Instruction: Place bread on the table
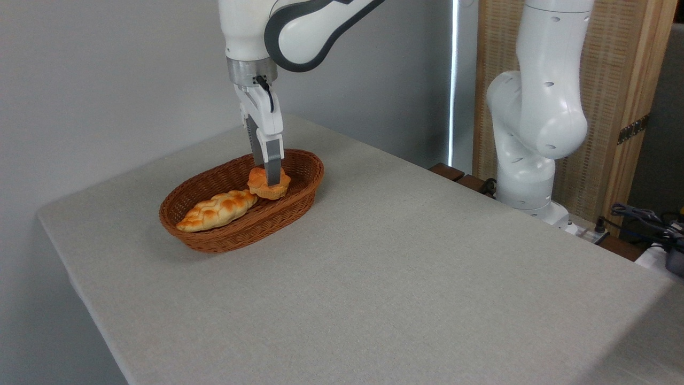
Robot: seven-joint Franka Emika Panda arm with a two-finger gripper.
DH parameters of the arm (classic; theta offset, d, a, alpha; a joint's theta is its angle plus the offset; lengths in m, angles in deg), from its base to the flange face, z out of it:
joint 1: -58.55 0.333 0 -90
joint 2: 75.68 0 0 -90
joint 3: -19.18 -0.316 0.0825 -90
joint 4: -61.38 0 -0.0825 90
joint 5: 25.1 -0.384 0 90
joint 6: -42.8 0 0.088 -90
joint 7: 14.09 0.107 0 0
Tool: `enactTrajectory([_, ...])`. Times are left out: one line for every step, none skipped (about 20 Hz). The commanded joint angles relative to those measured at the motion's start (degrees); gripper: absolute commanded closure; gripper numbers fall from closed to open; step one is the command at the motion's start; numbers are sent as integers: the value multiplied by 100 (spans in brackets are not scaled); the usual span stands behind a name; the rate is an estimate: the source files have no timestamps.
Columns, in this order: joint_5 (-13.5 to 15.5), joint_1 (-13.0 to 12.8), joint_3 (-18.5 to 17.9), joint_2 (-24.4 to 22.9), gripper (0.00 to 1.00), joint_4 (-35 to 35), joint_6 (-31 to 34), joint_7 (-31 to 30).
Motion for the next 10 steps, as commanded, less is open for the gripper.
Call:
enactTrajectory([-64, -25, 1, 20, 0, -142, -149, 100])
enactTrajectory([-169, -25, 53, 29, 0, -169, -158, 91])
enactTrajectory([-318, -25, 71, 38, 0, -178, -158, 83])
enactTrajectory([-380, -25, 71, 46, 0, -178, -158, 83])
enactTrajectory([-381, -25, 71, 46, 0, -178, -158, 83])
enactTrajectory([-381, -25, 71, 55, 0, -178, -166, 83])
enactTrajectory([-381, -25, 71, 55, 0, -178, -166, 83])
enactTrajectory([-381, -25, 71, 55, 0, -178, -166, 83])
enactTrajectory([-381, -16, 71, 64, 0, -178, -166, 83])
enactTrajectory([-381, -16, 71, 64, 1, -178, -166, 74])
